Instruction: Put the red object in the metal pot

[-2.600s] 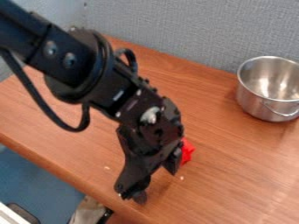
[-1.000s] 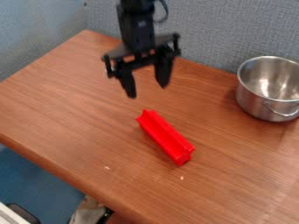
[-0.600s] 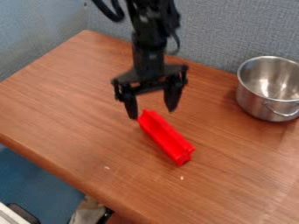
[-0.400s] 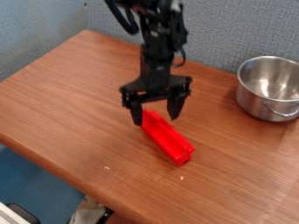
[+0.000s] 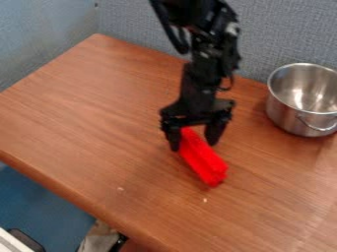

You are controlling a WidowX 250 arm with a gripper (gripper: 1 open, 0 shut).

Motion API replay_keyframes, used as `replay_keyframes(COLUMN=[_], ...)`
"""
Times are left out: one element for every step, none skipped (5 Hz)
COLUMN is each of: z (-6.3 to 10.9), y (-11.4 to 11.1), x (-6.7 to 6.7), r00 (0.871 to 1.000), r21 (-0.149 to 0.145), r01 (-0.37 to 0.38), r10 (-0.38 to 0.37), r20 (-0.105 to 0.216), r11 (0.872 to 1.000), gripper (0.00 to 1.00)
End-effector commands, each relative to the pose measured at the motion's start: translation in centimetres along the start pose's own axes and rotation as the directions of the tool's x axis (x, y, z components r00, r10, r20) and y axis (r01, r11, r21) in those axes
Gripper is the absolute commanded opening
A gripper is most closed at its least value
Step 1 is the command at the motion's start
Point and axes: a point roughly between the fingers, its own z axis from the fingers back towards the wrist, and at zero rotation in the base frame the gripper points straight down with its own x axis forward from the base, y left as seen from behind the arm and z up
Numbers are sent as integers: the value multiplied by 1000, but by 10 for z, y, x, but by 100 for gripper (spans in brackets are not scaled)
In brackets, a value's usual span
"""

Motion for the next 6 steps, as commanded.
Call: replay_keyframes(z=[10, 12, 16, 26, 13, 24], y=[-16, -8, 0, -1, 0, -7], x=[0, -7, -14, -21, -30, -28], r00=[999, 998, 997, 997, 996, 995], r21=[7, -24, -58, -62, -49, -38], r01=[-16, -33, -49, -44, -69, -84], r10=[15, 34, 52, 47, 71, 86], r20=[34, 48, 61, 54, 53, 58], r11=[1000, 999, 997, 997, 996, 996], gripper=[0, 0, 0, 100, 0, 0])
